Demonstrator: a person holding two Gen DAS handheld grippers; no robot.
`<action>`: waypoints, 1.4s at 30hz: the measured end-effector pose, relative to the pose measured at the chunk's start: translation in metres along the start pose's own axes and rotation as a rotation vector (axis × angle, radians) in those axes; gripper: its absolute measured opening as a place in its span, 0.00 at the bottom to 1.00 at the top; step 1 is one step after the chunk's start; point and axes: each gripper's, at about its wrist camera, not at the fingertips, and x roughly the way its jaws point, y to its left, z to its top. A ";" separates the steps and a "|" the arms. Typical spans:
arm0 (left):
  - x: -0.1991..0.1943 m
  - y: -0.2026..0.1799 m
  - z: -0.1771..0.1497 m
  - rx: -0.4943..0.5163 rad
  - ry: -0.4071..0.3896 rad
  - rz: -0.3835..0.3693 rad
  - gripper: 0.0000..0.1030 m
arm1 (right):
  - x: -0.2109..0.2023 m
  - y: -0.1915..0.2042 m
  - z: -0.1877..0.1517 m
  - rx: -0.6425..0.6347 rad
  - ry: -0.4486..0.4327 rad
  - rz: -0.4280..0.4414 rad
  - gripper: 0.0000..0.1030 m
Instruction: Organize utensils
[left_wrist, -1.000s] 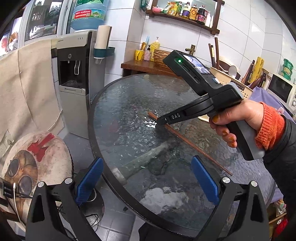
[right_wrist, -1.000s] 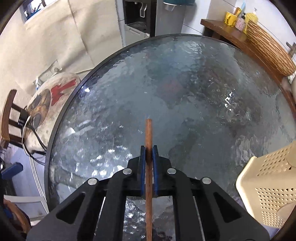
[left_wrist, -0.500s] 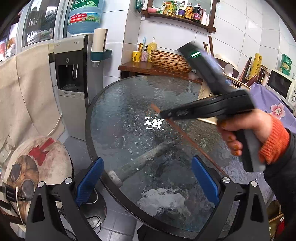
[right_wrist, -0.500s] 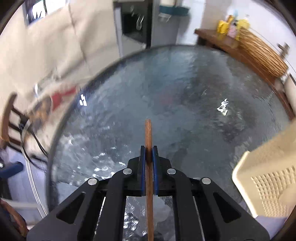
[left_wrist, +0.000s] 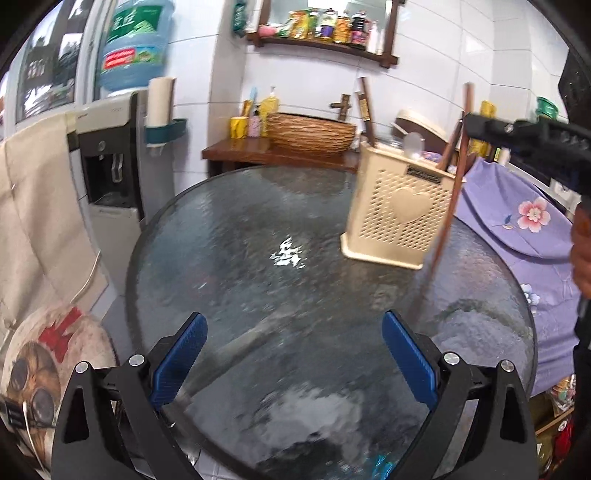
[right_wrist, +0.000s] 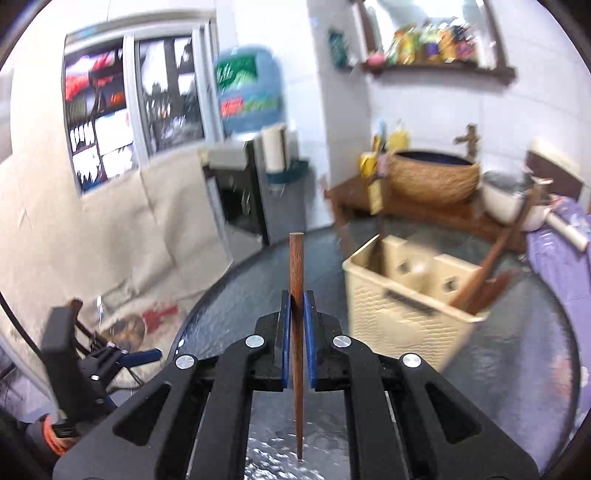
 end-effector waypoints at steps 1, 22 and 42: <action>0.000 -0.007 0.003 0.013 -0.007 -0.008 0.91 | -0.012 -0.004 0.004 0.005 -0.022 -0.006 0.07; -0.029 -0.056 0.092 0.087 -0.223 -0.076 0.94 | -0.052 -0.033 0.135 -0.008 -0.232 -0.157 0.07; 0.001 -0.058 0.050 0.064 -0.096 -0.087 0.94 | 0.075 -0.050 0.065 -0.013 0.011 -0.230 0.07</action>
